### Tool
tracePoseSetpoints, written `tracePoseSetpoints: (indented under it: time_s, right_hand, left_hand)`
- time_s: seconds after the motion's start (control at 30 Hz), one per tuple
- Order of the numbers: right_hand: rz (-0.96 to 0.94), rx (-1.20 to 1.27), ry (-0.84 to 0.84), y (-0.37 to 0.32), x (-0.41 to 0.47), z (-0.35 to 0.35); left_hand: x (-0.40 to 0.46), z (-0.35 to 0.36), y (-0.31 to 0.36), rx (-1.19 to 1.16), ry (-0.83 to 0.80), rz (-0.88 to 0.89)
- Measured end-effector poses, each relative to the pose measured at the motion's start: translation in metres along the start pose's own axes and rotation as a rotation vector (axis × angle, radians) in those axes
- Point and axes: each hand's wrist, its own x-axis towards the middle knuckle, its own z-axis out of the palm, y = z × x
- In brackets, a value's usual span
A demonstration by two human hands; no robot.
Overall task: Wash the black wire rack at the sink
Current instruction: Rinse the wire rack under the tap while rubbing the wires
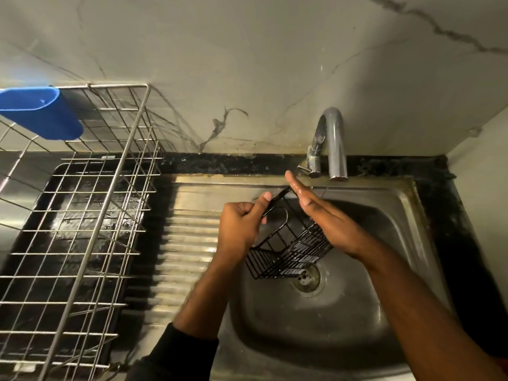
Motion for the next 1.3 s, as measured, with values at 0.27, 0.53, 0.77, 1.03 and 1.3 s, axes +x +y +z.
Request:
tracePoseSetpoints:
  time_s: [0.27,0.53,0.77,1.03,1.3]
  right_hand:
    - [0.479,-0.279,0.322,0.073,0.002,-0.056]
    - [0.389,0.088,0.413,0.062,-0.010,-0.057]
    - [0.230,-0.400,0.456,0.014,-0.011,-0.054]
    - [0.130,-0.711,0.353,-0.026,-0.006,-0.038]
    - [-0.045,-0.715,0.282,-0.023,0.013,-0.026]
  left_hand:
    - [-0.007,-0.016,-0.041,-0.231,-0.085,0.064]
    - [0.003,-0.019,-0.057,-0.301,-0.024,-0.064]
    - [0.024,-0.032,-0.063,-0.078,-0.223,-0.142]
    - [0.007,-0.018,-0.056,0.405,-0.301,0.177]
    - [-0.001,0.055,0.000,0.092,-0.344,0.019]
